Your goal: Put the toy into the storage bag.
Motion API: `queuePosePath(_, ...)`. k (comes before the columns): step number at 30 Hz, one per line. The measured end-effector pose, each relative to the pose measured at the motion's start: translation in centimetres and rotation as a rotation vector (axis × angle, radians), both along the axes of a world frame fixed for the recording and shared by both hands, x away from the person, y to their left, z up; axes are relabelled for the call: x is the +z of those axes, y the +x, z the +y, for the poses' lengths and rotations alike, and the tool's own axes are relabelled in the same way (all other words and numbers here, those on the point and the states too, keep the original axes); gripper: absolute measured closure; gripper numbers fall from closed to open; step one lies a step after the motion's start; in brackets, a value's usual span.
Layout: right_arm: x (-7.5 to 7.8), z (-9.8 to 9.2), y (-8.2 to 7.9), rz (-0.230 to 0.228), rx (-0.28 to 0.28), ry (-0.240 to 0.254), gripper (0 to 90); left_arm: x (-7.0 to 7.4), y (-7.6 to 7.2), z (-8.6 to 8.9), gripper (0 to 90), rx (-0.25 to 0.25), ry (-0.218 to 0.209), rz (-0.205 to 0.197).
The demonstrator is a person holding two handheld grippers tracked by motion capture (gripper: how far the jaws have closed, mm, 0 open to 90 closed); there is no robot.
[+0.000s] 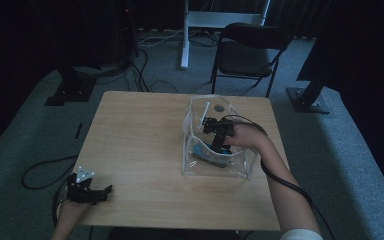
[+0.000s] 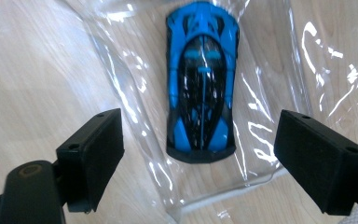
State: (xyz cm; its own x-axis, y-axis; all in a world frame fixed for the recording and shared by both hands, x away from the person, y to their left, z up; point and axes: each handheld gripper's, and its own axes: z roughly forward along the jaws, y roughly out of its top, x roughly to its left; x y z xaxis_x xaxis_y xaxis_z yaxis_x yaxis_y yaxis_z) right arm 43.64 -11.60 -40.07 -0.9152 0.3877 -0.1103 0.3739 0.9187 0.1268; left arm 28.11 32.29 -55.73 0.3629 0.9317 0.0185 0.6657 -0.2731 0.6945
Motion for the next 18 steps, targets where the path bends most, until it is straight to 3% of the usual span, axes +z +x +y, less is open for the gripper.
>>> queuePosePath(4, 0.7, -0.6, -0.3, -0.028, -0.022, 0.047, 14.1, 0.0, 0.0, 0.0, 0.3, 0.000, 0.000, 0.000)
queuePosePath(10, 1.7, -1.5, -0.5, -0.033, -0.042, 0.172, 12.6, 0.0, 0.0, 0.0, 0.3, 0.000, 0.000, 0.000)
queuePosePath(13, 2.1, -1.8, -0.6, -0.056, -0.052, 0.194, 12.4, 0.0, 0.0, 0.0, 0.3, 0.000, 0.000, 0.000)
queuePosePath(18, 2.9, -2.4, -1.0, -0.056, -0.055, 0.266, 12.4, 0.0, 0.0, 0.0, 0.3, 0.000, 0.000, 0.000)
